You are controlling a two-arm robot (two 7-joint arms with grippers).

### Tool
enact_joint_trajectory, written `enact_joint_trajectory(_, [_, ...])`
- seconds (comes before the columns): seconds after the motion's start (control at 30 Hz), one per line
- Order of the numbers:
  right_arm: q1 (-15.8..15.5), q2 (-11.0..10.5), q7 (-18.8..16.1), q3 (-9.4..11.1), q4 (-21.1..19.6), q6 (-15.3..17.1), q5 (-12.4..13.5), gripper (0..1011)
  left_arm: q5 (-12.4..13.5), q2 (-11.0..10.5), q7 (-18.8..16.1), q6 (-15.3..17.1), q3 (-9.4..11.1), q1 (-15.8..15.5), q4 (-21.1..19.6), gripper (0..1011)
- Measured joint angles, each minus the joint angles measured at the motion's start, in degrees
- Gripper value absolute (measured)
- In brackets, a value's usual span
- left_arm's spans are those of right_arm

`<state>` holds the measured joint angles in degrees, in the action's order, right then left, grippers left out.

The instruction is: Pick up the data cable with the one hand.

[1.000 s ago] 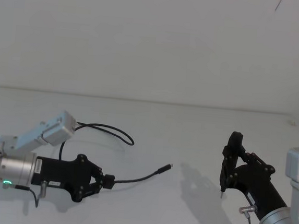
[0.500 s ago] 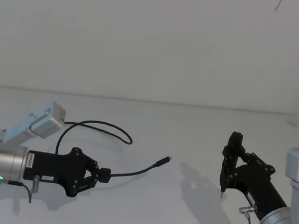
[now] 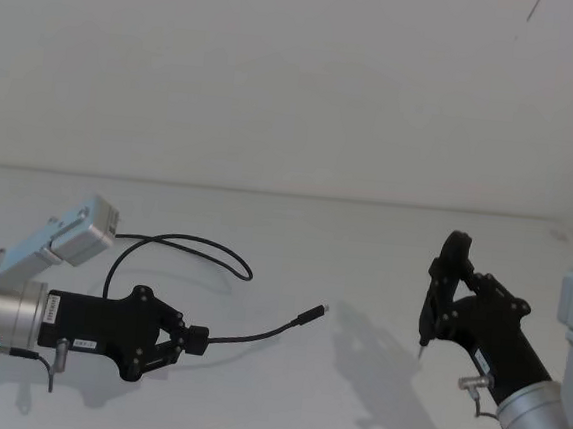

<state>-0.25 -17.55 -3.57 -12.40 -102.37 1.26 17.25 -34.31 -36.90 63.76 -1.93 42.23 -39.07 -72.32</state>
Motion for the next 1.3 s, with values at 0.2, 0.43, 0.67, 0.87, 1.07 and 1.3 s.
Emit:
enact_joint_trajectory(0.2, [0.7,1.5,-0.8,0.2,-1.4,0.1,2.3,279,-0.2,-0.2,0.2,0.0,0.0,0.0,-0.1,40])
enact_joint_trajectory(0.43, [1.4,3.2,-2.9,0.4,-3.1,1.8,6.6,279,-0.3,-0.3,0.3,0.1,0.1,0.1,-0.2,40])
enact_joint_trajectory(0.67, [2.0,4.6,-4.3,0.5,-4.7,5.0,11.5,279,-0.4,-0.3,0.4,0.1,0.1,0.1,-0.3,40])
enact_joint_trajectory(0.87, [2.6,5.6,-4.8,0.4,-5.7,7.3,14.7,279,-0.4,-0.4,0.4,0.1,0.1,0.1,-0.3,40])
enact_joint_trajectory(1.07, [3.1,6.2,-5.2,0.2,-6.1,8.6,16.9,279,-0.5,-0.4,0.5,0.1,0.1,0.1,-0.3,40])
enact_joint_trajectory(1.3, [3.7,6.4,-5.8,-0.5,-5.8,9.0,17.8,279,-0.5,-0.4,0.5,0.1,0.1,0.1,-0.3,40])
